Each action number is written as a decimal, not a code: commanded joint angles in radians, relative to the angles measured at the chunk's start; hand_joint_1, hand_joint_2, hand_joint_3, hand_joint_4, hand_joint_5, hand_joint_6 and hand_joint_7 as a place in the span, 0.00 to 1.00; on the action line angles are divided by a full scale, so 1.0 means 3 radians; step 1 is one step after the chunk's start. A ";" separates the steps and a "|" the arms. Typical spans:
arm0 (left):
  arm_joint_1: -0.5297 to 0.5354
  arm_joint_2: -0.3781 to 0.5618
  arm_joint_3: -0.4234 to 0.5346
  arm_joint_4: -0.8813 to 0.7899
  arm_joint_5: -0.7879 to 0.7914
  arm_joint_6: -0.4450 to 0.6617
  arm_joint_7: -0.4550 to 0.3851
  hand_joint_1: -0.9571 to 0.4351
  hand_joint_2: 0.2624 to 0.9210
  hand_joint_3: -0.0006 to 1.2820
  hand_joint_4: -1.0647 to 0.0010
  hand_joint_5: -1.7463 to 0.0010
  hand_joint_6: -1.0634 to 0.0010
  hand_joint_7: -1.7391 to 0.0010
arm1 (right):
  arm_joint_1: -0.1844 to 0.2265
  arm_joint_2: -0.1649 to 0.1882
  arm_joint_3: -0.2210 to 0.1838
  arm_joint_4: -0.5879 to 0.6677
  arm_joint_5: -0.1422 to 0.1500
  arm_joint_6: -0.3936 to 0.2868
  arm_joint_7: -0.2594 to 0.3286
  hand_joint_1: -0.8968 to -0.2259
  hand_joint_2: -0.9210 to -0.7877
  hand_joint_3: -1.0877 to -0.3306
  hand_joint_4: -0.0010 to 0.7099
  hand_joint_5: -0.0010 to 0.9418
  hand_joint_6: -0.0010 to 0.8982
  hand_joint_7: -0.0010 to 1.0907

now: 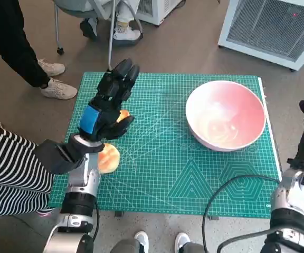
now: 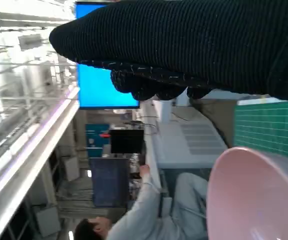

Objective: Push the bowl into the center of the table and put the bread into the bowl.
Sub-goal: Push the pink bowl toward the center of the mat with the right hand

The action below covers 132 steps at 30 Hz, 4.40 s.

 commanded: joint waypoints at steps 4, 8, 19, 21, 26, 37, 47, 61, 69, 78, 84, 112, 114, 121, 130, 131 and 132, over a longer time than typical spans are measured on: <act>-0.0025 -0.0001 0.0013 0.0070 -0.0052 -0.0009 -0.0055 0.23 1.00 0.27 0.92 1.00 1.00 0.80 | 0.0061 -0.0005 0.0048 0.0066 -0.0045 0.0040 0.0023 0.49 0.00 0.27 0.25 0.02 0.07 0.36; -0.0032 -0.0008 0.0014 0.0079 -0.0063 -0.0011 -0.0069 0.23 1.00 0.27 0.92 1.00 1.00 0.80 | 0.0053 -0.0027 0.0057 0.0089 -0.0035 0.0074 0.0034 0.50 0.00 0.27 0.24 0.01 0.07 0.37; -0.0038 0.0003 0.0035 0.0140 -0.0099 -0.0043 -0.0138 0.23 1.00 0.28 0.92 1.00 1.00 0.80 | -0.0025 -0.0084 0.0062 0.0325 -0.0040 0.0153 0.0013 0.55 0.00 0.22 0.23 0.00 0.08 0.37; -0.0035 0.0009 0.0039 0.0137 -0.0106 -0.0041 -0.0143 0.23 1.00 0.28 0.92 1.00 1.00 0.81 | -0.0046 -0.0092 0.0059 0.0374 -0.0036 0.0163 0.0015 0.56 0.00 0.22 0.23 0.00 0.08 0.37; -0.0032 0.0027 0.0055 0.0139 -0.0127 -0.0036 -0.0163 0.23 1.00 0.28 0.93 1.00 1.00 0.81 | -0.0125 -0.0118 0.0046 0.0569 -0.0033 0.0251 0.0004 0.54 0.00 0.21 0.22 0.00 0.06 0.36; -0.0007 0.0044 0.0079 0.0121 -0.0134 -0.0017 -0.0177 0.23 1.00 0.28 0.93 1.00 1.00 0.82 | -0.0279 -0.0140 0.0041 0.0924 -0.0043 0.0508 -0.0048 0.57 0.00 0.19 0.21 0.00 0.05 0.34; 0.0023 0.0070 0.0104 0.0091 -0.0156 -0.0009 -0.0209 0.26 1.00 0.28 0.96 1.00 1.00 0.83 | -0.0337 -0.0110 0.0068 0.1045 -0.0084 0.0682 -0.0171 0.57 0.00 0.17 0.21 0.00 0.08 0.33; 0.0037 0.0112 0.0121 0.0101 -0.0125 -0.0039 -0.0207 0.24 1.00 0.29 0.94 0.99 0.99 0.84 | -0.0418 -0.0030 0.0129 0.1133 -0.0187 0.0889 -0.0157 0.47 0.00 0.26 0.22 0.00 0.12 0.28; 0.0063 0.0130 0.0132 0.0102 -0.0103 -0.0077 -0.0175 0.25 1.00 0.29 0.95 1.00 0.98 0.83 | -0.0468 -0.0001 0.0192 0.1164 -0.0217 0.0974 -0.0114 0.45 0.00 0.31 0.22 0.00 0.15 0.26; 0.0077 0.0141 0.0138 0.0079 -0.0101 -0.0091 -0.0121 0.26 1.00 0.28 0.94 0.99 0.96 0.83 | -0.0548 0.0078 0.0233 0.1192 -0.0282 0.1064 -0.0099 0.46 0.00 0.29 0.19 0.00 0.17 0.21; 0.0099 0.0154 0.0135 0.0051 -0.0098 -0.0108 -0.0110 0.26 1.00 0.27 0.93 1.00 0.96 0.83 | -0.0610 0.0162 0.0273 0.1201 -0.0315 0.1098 -0.0100 0.46 0.00 0.28 0.19 0.00 0.18 0.20; 0.0148 0.0224 0.0161 -0.0002 -0.0006 -0.0134 0.0029 0.22 1.00 0.28 0.91 0.99 0.96 0.83 | -0.0810 0.0614 0.0296 0.1223 -0.0355 0.1114 0.0031 0.48 0.00 0.26 0.18 0.00 0.17 0.16; 0.0169 0.0214 0.0156 -0.0056 -0.0055 -0.0071 0.0019 0.22 1.00 0.29 0.91 0.99 0.96 0.83 | -0.0830 0.0650 0.0286 0.1229 -0.0347 0.1128 0.0035 0.48 0.00 0.25 0.17 0.00 0.17 0.16; 0.0200 0.0197 0.0155 -0.0161 -0.0203 0.0065 -0.0073 0.27 1.00 0.27 0.92 1.00 0.96 0.83 | -0.0880 0.0741 0.0251 0.1237 -0.0333 0.1168 0.0043 0.48 0.00 0.24 0.17 0.00 0.16 0.15; 0.0215 0.0211 0.0171 -0.0146 -0.0085 -0.0055 0.0015 0.26 1.00 0.26 0.91 1.00 0.95 0.83 | -0.0901 0.0710 0.0278 0.1167 -0.0377 0.1085 0.0090 0.47 0.00 0.25 0.17 0.00 0.17 0.14; 0.0215 0.0208 0.0173 -0.0147 -0.0086 -0.0055 0.0023 0.26 1.00 0.26 0.91 1.00 0.95 0.83 | -0.0903 0.0696 0.0288 0.1148 -0.0387 0.1057 0.0093 0.47 0.00 0.25 0.17 0.00 0.17 0.14; 0.0211 0.0211 0.0177 -0.0137 -0.0083 -0.0057 0.0031 0.25 1.00 0.26 0.91 1.00 0.95 0.83 | -0.0901 0.0682 0.0309 0.1111 -0.0408 0.0994 0.0093 0.47 0.00 0.25 0.17 0.00 0.17 0.13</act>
